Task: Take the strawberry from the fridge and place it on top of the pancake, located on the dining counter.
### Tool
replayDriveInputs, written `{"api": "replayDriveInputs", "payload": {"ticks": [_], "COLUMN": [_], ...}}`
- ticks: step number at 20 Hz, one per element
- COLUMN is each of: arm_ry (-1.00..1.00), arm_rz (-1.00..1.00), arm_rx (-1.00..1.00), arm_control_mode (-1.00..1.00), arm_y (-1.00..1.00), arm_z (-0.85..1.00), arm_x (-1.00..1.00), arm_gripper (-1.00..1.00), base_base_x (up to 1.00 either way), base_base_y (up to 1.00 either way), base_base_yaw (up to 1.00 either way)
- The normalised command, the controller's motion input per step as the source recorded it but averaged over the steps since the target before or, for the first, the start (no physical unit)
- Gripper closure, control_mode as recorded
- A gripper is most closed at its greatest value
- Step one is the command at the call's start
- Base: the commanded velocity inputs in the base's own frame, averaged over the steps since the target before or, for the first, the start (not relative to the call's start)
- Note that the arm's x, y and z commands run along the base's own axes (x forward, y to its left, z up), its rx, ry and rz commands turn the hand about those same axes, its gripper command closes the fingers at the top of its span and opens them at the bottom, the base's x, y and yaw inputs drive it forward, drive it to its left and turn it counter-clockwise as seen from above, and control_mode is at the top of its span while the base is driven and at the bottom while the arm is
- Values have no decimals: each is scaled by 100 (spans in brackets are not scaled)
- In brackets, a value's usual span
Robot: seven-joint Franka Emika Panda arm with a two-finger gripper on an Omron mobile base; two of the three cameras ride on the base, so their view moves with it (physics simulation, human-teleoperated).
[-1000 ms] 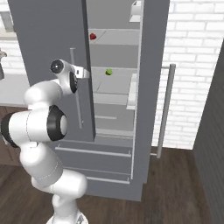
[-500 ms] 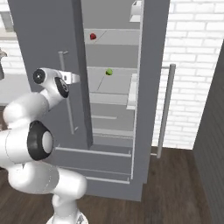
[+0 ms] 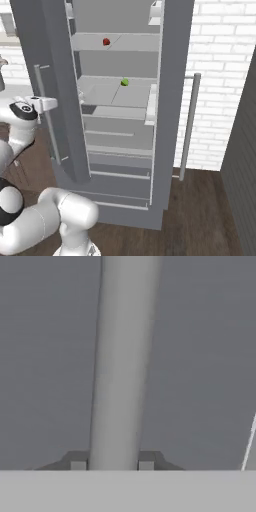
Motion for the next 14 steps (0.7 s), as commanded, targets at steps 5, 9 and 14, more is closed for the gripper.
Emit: {"api": "replayDriveInputs", "payload": {"ticks": [5,9,14], "arm_ry": [-2,-2,-3], "arm_rz": [-28,-25,-16], "arm_rx": [-7,-9,-1], "arm_control_mode": [-100,-100,-100], "arm_y": [79,72,38], "arm_z": [0,0,-3], "arm_x": [-76,-74,-25], "arm_gripper": [100,-100,-100], "base_base_x": [0,0,0], "base_base_y": [0,0,0], "base_base_yaw": [0,0,0]}}
